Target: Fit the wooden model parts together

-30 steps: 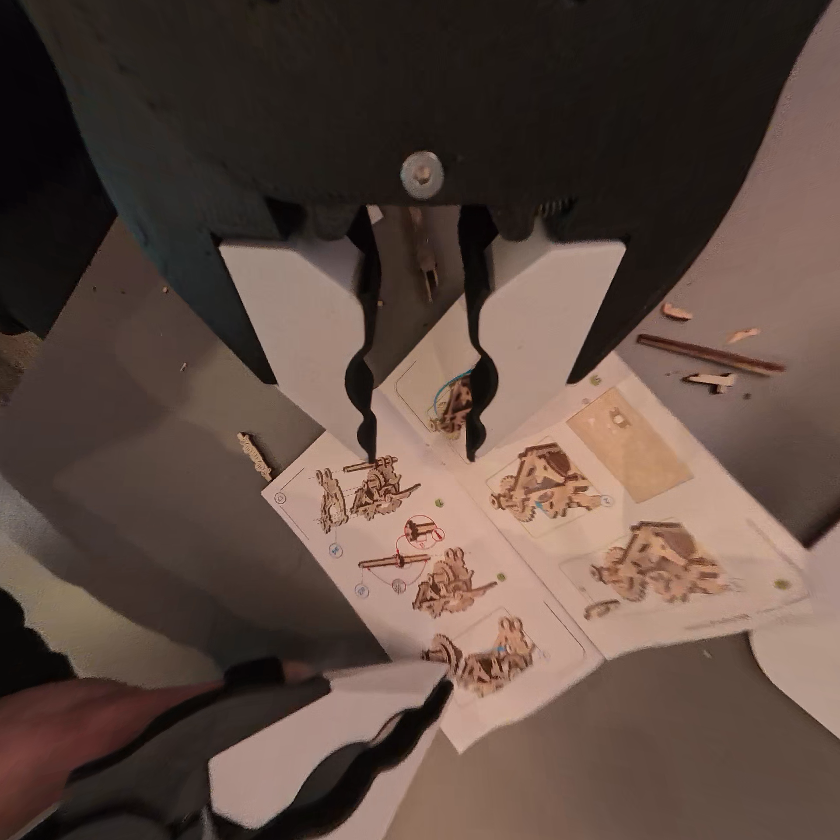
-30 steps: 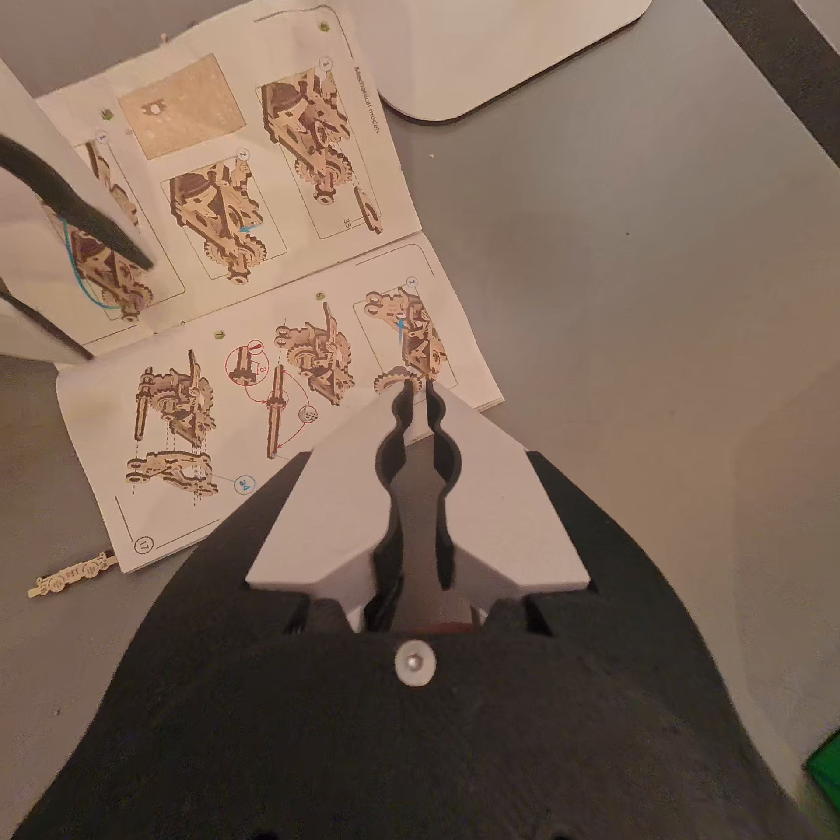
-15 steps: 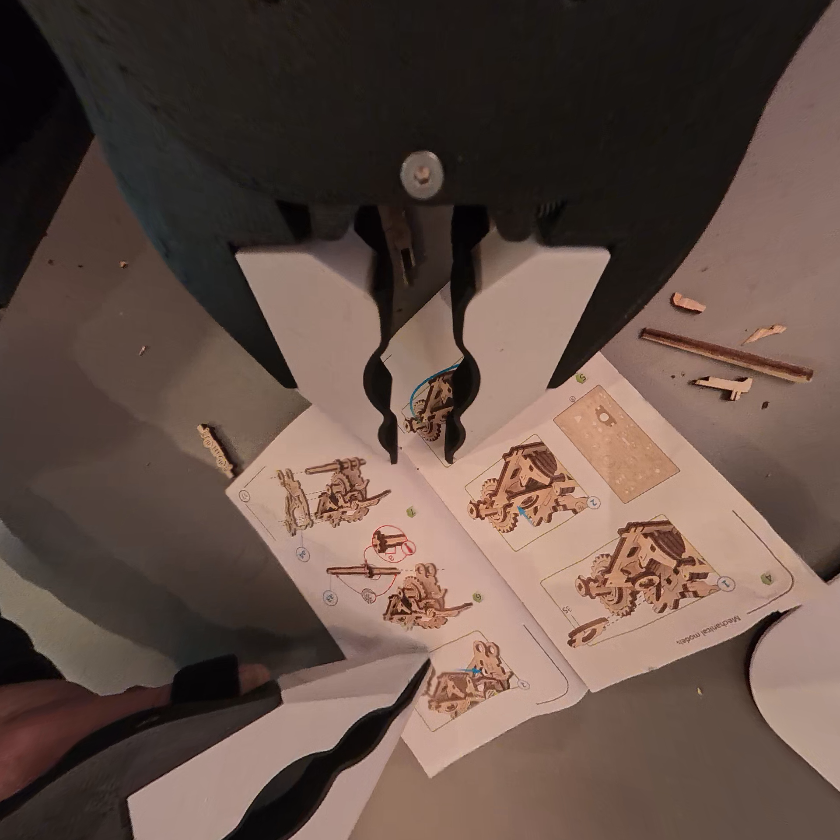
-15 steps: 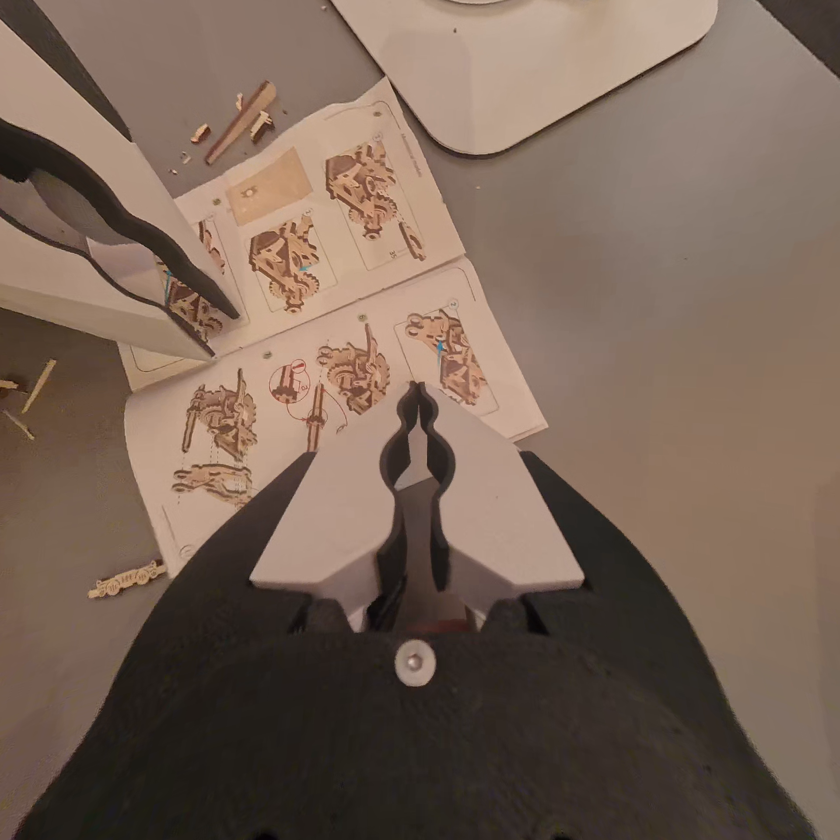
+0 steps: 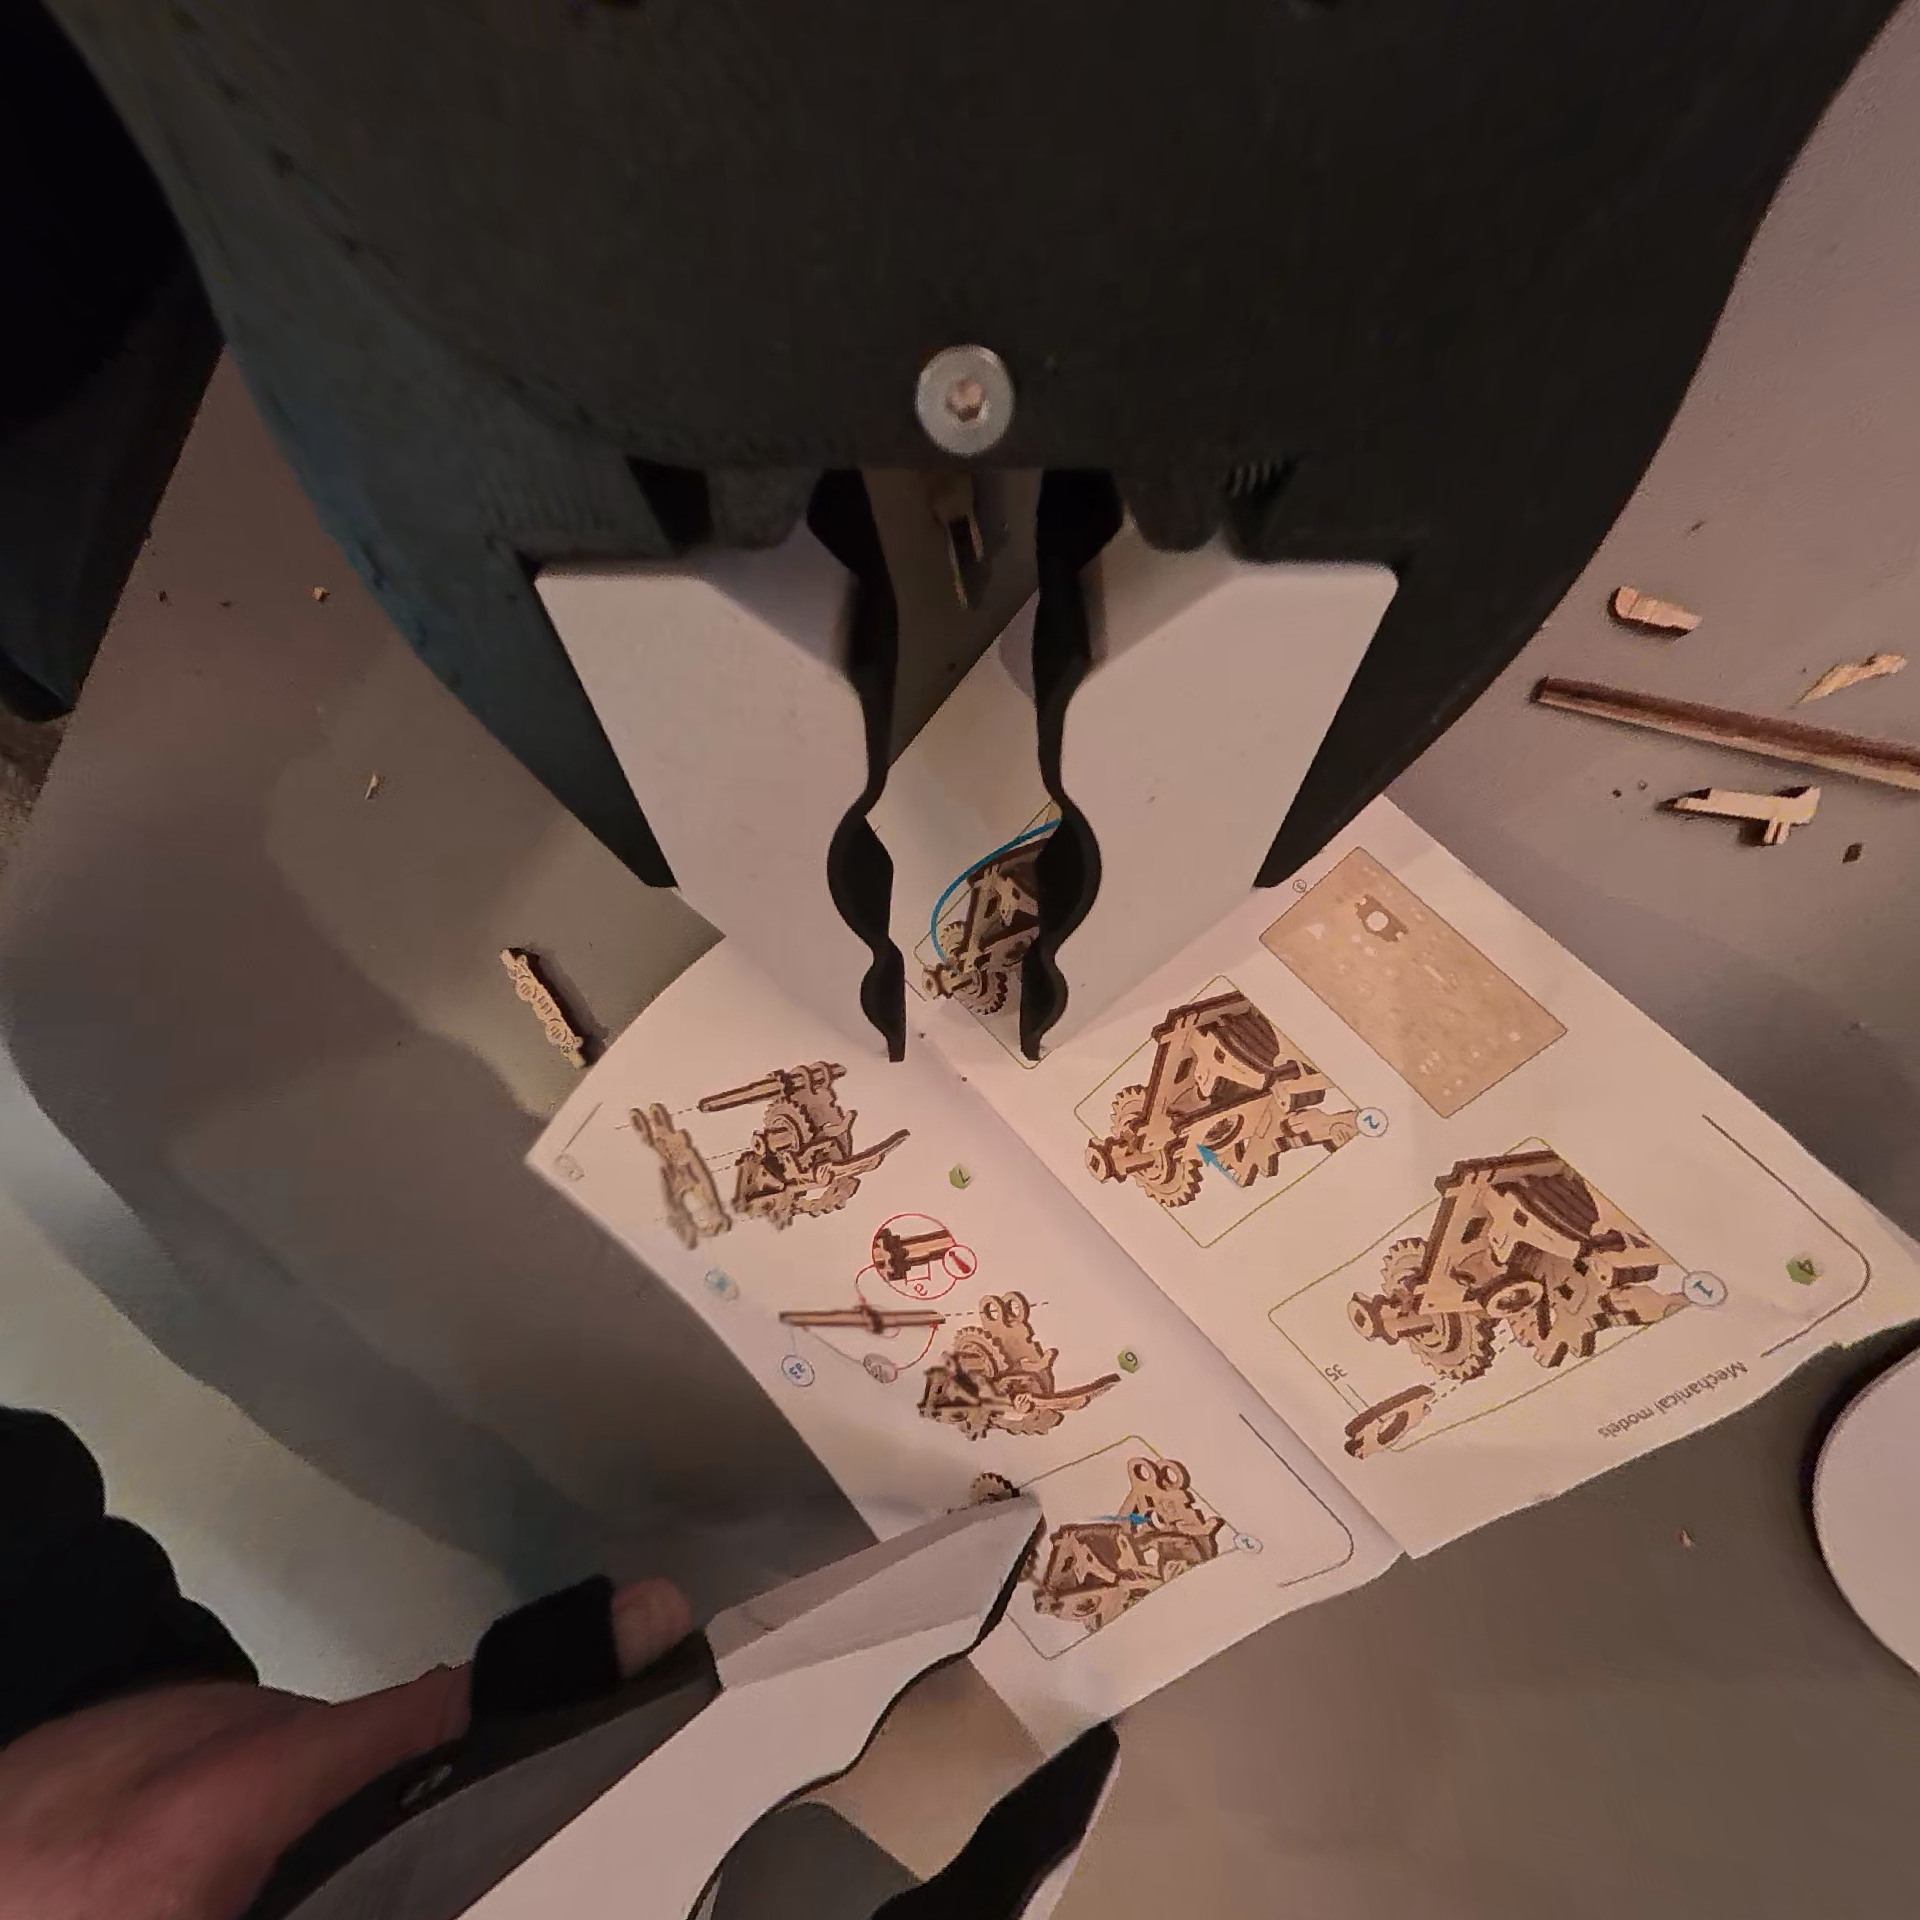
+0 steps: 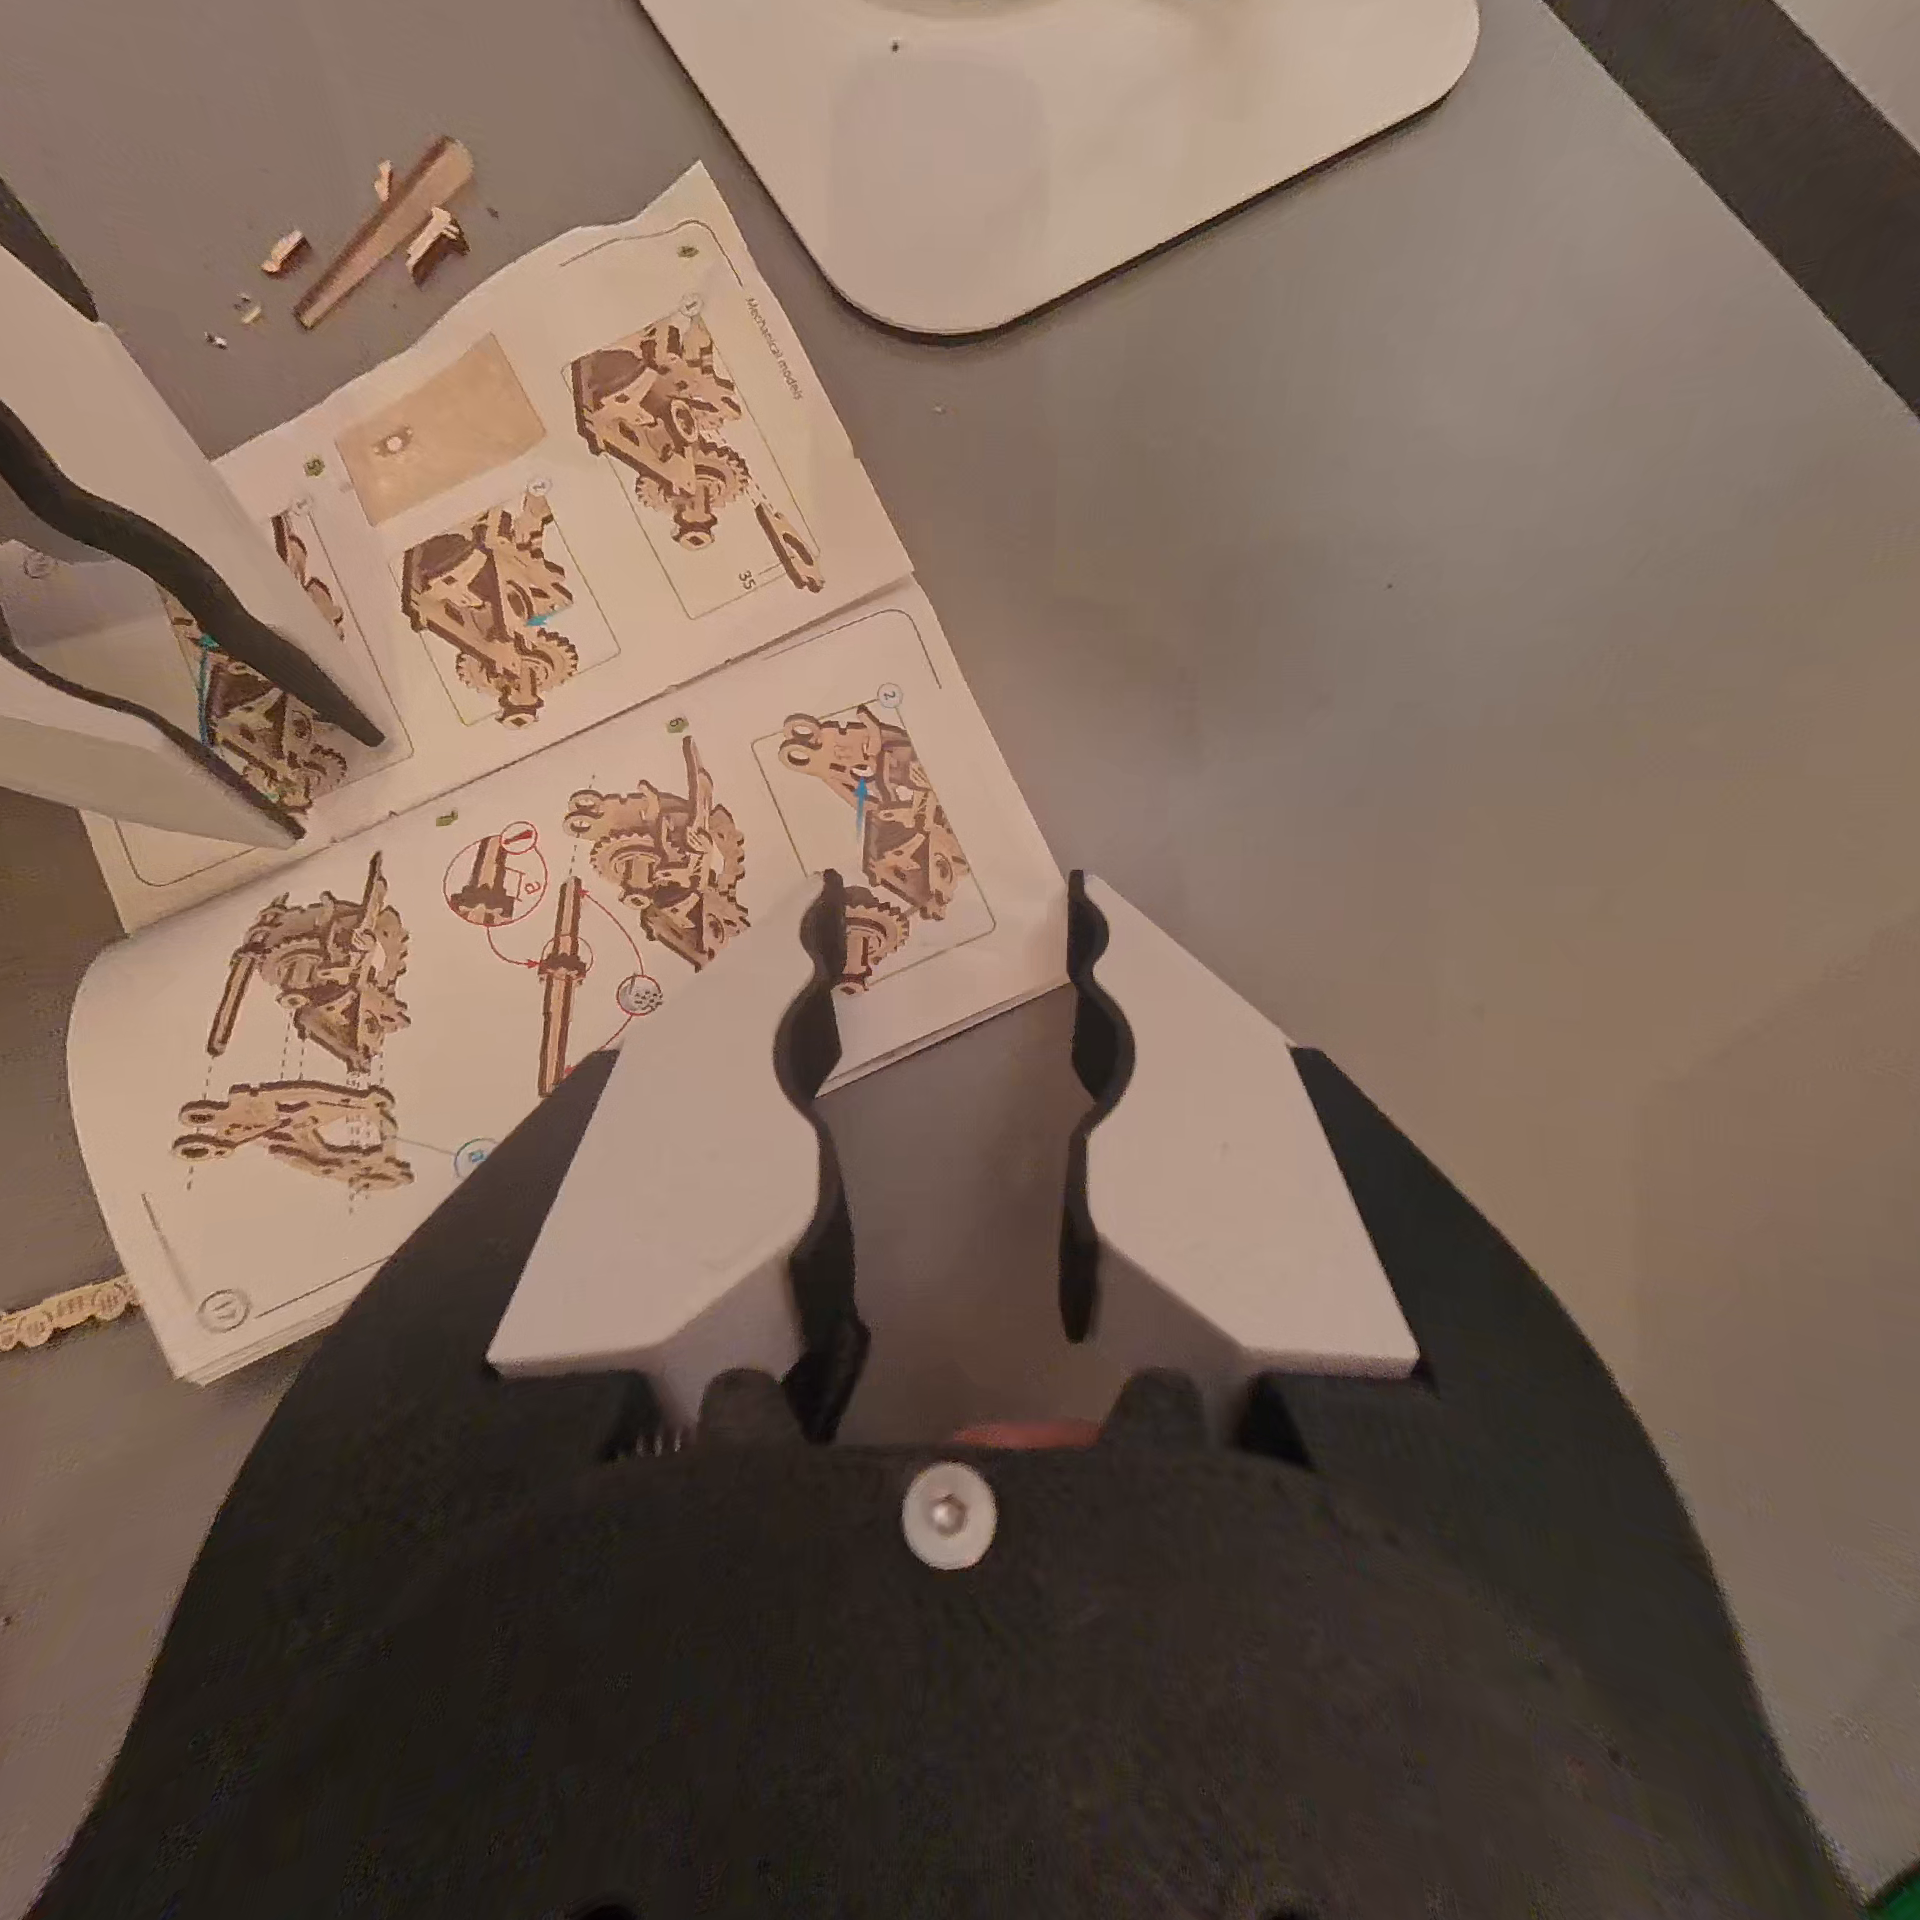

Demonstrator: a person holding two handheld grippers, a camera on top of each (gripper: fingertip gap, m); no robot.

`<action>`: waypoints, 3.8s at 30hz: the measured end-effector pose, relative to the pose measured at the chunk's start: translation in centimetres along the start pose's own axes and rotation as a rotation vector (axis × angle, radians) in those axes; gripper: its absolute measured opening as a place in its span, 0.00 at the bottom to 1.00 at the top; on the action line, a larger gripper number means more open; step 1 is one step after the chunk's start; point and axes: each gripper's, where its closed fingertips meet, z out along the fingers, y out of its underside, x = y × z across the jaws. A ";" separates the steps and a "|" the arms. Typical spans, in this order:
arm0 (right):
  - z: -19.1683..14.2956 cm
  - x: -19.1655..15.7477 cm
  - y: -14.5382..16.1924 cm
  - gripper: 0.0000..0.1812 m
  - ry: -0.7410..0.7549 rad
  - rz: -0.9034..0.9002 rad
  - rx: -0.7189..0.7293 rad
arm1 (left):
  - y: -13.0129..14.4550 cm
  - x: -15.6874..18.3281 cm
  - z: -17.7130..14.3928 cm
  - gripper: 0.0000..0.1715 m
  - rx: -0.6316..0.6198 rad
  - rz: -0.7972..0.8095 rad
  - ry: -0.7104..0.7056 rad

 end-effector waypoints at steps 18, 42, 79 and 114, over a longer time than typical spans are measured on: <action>-0.4 0.0 -0.4 0.03 -0.025 -0.015 0.041 | -0.3 0.4 0.3 0.10 0.017 0.000 0.040; -5.4 -3.3 1.4 0.12 -0.367 0.346 0.167 | -1.0 1.4 1.3 0.09 0.010 0.013 0.062; -4.5 -7.1 -4.8 0.00 -0.498 0.623 0.277 | -4.5 5.2 1.2 0.46 0.102 0.024 0.192; -5.8 -1.4 4.0 0.00 -0.001 0.197 0.068 | -10.4 8.2 0.7 0.00 0.225 -0.386 0.692</action>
